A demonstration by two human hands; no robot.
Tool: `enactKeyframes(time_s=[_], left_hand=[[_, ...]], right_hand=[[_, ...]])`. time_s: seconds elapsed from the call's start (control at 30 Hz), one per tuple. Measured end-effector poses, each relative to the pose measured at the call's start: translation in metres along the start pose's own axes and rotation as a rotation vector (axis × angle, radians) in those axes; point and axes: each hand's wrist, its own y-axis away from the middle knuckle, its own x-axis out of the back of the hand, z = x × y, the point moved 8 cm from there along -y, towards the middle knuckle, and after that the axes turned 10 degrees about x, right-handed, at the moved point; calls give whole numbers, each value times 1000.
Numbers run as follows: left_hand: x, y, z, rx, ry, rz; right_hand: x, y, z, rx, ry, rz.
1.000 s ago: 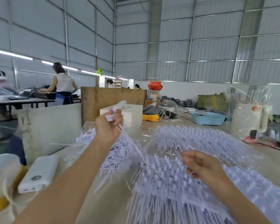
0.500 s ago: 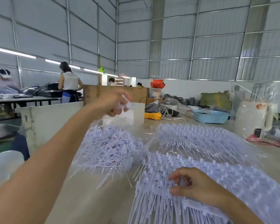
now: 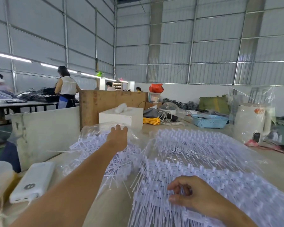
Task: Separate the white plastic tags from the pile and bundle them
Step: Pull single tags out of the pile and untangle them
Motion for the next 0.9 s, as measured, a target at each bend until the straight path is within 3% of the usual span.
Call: enactKeyframes(time_s=[0.13, 0.27, 0.33, 0.4, 0.47, 0.5, 0.57, 0.6, 0.67, 0.8, 0.9], left_hand=[[-28, 9, -9, 48, -25, -222], [1, 26, -1, 58, -153, -294], [24, 46, 7, 83, -260, -275], [56, 70, 24, 50, -260, -91], [80, 109, 52, -100, 8, 41], [82, 129, 69, -224, 210, -22], [67, 170, 97, -429, 486, -320], [55, 186, 105, -505, 498, -439], [36, 202, 113, -600, 490, -506], [41, 211, 121, -713, 756, -437], [31, 226, 133, -828, 596, -401]], right_hand=[[-1, 1, 0, -9, 18, 3], [0, 3, -5, -11, 6, 17], [2, 5, -9, 6, 4, 40], [7, 6, -12, 26, -34, 65], [15, 7, -14, 32, -53, 113], [20, 8, -14, 26, -61, 154], [29, 10, -12, 13, -92, 242], [32, 10, -11, 10, -104, 271], [37, 12, -10, 10, -74, 289], [49, 17, -13, 24, 41, 238], [59, 20, -21, 40, 60, 265]])
